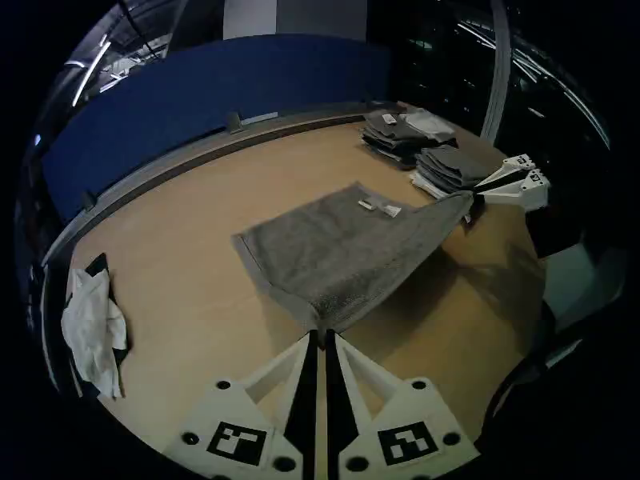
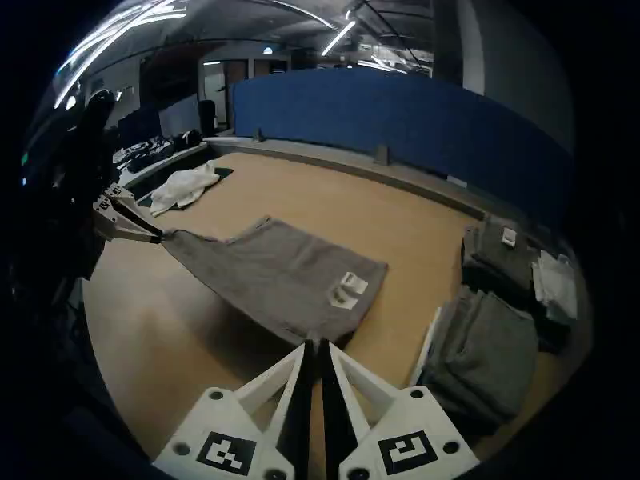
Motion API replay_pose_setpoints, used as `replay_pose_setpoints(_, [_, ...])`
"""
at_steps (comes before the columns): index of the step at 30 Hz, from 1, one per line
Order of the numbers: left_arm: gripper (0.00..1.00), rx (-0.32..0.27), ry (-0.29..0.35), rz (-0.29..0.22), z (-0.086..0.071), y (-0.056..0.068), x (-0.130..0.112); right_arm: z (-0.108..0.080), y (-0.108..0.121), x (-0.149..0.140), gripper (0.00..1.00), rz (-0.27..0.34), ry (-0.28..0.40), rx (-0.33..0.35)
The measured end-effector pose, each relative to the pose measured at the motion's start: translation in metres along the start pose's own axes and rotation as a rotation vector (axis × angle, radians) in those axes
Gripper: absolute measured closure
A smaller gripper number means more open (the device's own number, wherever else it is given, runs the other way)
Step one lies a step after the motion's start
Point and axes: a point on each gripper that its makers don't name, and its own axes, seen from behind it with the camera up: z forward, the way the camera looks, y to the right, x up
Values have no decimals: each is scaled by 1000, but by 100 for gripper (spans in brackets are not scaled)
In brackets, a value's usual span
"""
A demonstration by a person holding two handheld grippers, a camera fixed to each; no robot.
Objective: Fold towel
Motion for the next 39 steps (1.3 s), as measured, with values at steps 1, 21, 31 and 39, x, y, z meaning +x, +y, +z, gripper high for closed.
replay_pose_setpoints(1, [94, 3, 5, -3, -3, 0, 4, -3, 0, 3, 94, -1, 5, -1])
replay_pose_setpoints(21, [94, 17, 37, -27, -42, 6, 43, -43, 3, 39, 94, 26, 71, -23])
replay_pose_setpoints(31, [94, 9, 35, -24, -51, 13, 50, -55, 3, 46, 94, 23, 77, -25])
replay_pose_setpoints(39, [94, 5, 38, -37, -57, 15, 52, -61, 2, 50, 94, 22, 78, -23])
